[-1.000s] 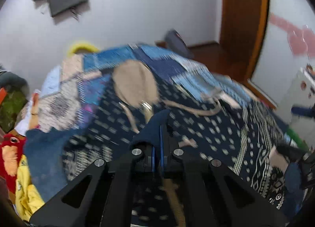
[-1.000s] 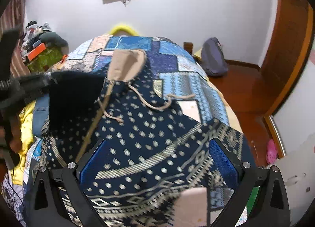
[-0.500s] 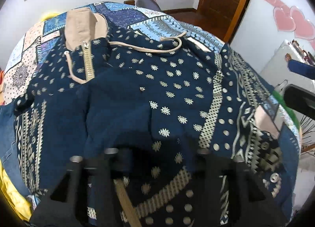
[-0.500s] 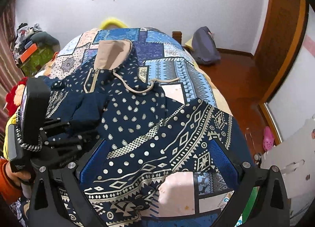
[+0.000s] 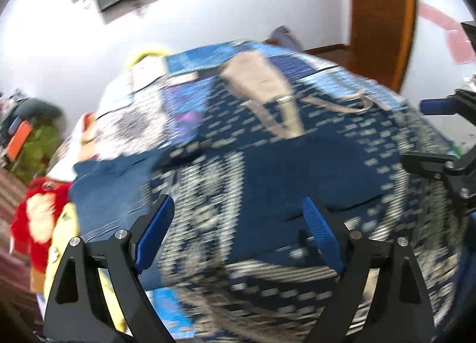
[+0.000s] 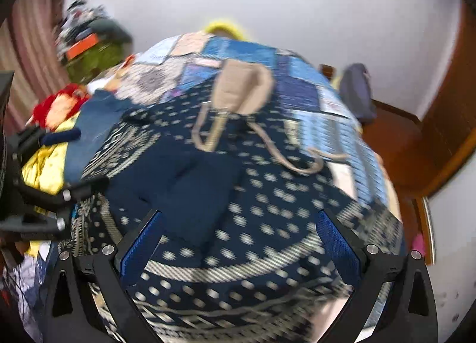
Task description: Fold large clothes
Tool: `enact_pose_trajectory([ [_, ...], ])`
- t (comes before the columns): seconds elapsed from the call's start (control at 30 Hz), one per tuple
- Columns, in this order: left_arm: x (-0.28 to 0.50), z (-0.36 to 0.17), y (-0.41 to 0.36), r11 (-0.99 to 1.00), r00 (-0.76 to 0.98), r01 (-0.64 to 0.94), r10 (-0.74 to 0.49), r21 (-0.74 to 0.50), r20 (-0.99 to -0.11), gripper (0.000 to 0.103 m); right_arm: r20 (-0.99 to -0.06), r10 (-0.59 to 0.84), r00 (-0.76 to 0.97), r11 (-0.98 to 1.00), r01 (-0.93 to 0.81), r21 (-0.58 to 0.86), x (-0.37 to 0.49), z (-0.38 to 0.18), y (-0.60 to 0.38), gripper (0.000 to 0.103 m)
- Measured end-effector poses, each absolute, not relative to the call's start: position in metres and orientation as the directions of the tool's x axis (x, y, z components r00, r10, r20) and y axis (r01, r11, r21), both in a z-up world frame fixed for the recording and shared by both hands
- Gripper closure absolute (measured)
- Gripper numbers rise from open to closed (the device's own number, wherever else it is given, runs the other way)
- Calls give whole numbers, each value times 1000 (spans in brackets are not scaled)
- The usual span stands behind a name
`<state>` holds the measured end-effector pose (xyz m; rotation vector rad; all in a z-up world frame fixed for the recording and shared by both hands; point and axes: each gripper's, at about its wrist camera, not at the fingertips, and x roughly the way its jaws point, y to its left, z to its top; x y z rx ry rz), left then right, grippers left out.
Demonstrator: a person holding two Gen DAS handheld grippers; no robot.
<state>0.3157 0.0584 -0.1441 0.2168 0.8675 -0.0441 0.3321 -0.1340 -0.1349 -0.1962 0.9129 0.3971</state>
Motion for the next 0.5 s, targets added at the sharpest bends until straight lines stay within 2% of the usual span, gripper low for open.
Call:
enact_pose_trajectory([
  [0.23, 328, -200, 124, 993, 554, 9, 91, 115, -827, 15, -860, 301, 413, 819, -573, 11, 350, -175, -57, 2],
  [0.37, 336, -230, 139, 999, 512, -11, 43, 43, -858, 14, -884, 276, 377, 781, -625, -23, 359, -203, -26, 4],
  [0.5, 336, -240, 145, 1000, 523, -17, -11, -24, -852, 13, -915, 223, 337, 755, -654, -56, 369, -232, -8, 28],
])
